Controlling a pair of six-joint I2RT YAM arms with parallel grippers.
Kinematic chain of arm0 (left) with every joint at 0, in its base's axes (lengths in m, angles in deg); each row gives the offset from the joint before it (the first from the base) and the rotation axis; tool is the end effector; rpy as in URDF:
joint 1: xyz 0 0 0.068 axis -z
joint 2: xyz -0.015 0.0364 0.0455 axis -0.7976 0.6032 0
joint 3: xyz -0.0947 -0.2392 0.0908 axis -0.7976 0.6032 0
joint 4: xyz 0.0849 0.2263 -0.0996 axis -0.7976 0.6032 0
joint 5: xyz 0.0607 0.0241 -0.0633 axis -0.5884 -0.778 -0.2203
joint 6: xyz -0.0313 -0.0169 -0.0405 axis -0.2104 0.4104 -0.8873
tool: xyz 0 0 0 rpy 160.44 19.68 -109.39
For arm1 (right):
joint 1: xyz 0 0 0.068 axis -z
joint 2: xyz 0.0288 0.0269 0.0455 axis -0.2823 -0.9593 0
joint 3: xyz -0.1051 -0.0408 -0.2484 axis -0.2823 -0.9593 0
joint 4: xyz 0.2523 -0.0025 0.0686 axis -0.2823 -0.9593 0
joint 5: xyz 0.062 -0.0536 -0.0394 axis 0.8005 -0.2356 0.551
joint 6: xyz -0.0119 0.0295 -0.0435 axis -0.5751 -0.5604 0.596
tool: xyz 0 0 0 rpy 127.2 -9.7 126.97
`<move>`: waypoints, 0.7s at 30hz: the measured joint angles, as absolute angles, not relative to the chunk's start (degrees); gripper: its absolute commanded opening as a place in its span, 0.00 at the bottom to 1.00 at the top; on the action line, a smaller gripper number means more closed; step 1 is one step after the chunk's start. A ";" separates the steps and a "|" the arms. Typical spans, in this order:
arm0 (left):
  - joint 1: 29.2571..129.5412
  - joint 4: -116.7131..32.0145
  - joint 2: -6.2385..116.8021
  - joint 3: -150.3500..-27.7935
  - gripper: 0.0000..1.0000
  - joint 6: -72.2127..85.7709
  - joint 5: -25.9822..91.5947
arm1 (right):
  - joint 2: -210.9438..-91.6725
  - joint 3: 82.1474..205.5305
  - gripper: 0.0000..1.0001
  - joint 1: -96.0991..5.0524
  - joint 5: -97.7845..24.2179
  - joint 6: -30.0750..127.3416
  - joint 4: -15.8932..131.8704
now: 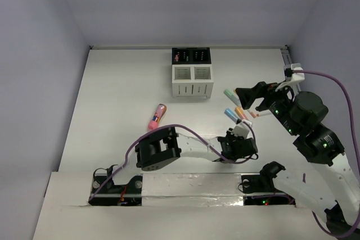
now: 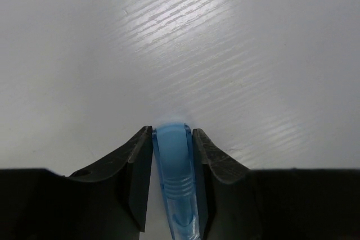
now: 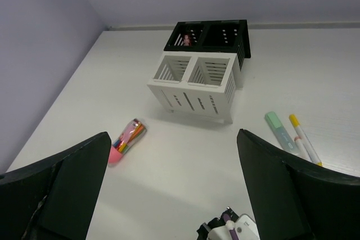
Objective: Sort the stationery into containers
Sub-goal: Pick up the stationery from the center of the board, then place the stationery in the storage box.
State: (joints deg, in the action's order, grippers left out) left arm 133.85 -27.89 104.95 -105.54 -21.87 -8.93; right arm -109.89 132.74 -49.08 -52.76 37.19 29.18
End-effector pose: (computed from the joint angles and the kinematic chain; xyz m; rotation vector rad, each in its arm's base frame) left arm 0.0938 -0.4638 0.1544 0.5486 2.2148 -0.4076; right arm 0.1061 0.0620 0.4309 -0.0985 1.6759 0.5552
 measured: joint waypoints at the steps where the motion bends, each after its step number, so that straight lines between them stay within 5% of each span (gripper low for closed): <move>1: 133.85 -28.26 104.89 -105.39 0.08 -21.48 -9.17 | -109.82 132.48 1.00 -49.08 -52.76 37.14 29.46; 9: 129.54 -28.74 100.43 -103.14 0.05 -14.50 -10.00 | -107.46 130.42 1.00 -49.08 -53.02 35.92 30.12; 21: 108.36 -41.96 73.63 -98.53 0.06 -5.69 -11.25 | -100.16 126.42 1.00 -49.08 -57.22 34.41 35.19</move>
